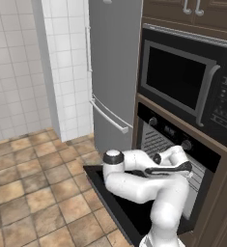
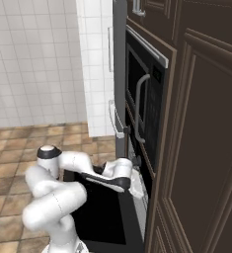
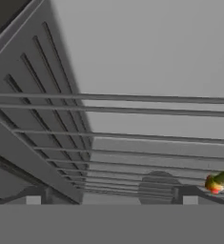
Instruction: Place the fish on the rack of the oven, and slide the rack back inside. Close the oven door.
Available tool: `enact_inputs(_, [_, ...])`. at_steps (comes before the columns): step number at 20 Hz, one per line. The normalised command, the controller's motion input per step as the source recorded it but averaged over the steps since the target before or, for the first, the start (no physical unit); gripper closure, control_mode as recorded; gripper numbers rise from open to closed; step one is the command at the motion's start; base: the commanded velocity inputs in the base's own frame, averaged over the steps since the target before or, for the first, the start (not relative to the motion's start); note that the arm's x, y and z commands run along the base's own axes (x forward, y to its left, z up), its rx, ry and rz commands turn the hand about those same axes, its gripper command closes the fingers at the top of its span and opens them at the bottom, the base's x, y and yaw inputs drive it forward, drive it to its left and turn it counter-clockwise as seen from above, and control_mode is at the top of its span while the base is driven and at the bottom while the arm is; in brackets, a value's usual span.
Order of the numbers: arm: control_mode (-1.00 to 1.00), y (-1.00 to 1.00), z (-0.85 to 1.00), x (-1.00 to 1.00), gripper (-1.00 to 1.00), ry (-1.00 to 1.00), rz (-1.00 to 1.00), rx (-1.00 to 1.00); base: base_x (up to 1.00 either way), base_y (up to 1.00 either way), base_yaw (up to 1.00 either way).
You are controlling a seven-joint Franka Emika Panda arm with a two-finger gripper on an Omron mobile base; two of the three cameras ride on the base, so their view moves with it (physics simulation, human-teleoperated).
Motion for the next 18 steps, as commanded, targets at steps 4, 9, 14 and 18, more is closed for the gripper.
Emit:
enact_inputs(4, [-1.0, 0.19, 1.0, -1.0, -1.0, -0.34, 0.09, -0.05, 0.0, 0.0, 0.0])
enact_inputs(9, [-1.0, 0.64, 0.51, -0.99, -1.0, -0.31, 0.07, -0.07, 0.0, 0.0, 0.0])
enact_inputs(14, [-1.0, 0.53, 0.24, -0.7, -1.0, -0.26, -0.01, 0.0, 0.0, 0.0, 0.0])
enact_inputs(18, [-1.0, 0.54, 0.74, -0.16, -1.0, -0.29, -0.09, 0.09, 0.0, 0.0, 0.0])
